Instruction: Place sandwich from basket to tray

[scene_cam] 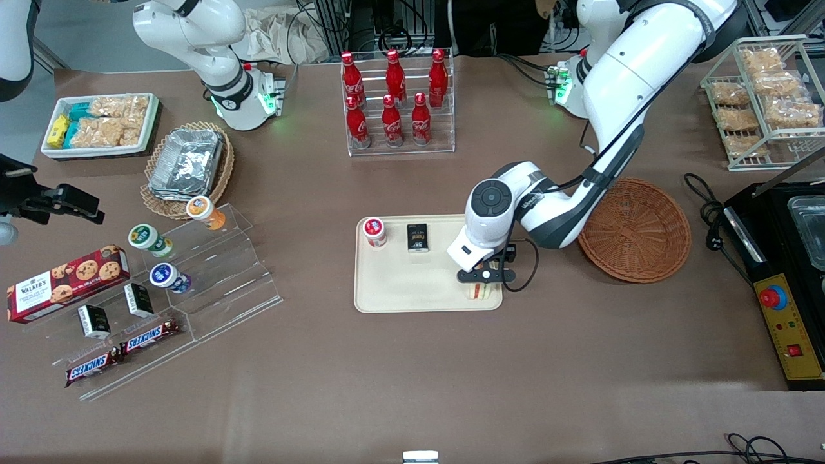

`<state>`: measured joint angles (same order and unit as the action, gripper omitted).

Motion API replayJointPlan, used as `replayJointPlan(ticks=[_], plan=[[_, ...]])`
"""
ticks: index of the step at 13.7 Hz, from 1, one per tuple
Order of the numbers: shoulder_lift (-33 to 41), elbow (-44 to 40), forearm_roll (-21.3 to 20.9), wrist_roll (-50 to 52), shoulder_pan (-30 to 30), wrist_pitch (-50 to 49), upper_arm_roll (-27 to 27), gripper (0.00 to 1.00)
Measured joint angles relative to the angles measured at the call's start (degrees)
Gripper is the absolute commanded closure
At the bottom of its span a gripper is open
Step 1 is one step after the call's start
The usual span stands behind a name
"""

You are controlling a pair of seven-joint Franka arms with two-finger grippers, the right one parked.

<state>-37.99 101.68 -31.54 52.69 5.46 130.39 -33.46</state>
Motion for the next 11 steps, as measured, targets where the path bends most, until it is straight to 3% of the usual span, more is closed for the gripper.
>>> replayJointPlan(ticks=[5,11], plan=[[1.5,-3.7,1.8,4.9,-0.8,-0.6,-0.1,0.0],[20.8,-5.8,16.1,3.9,-8.1,-16.5,-0.3,0.0]])
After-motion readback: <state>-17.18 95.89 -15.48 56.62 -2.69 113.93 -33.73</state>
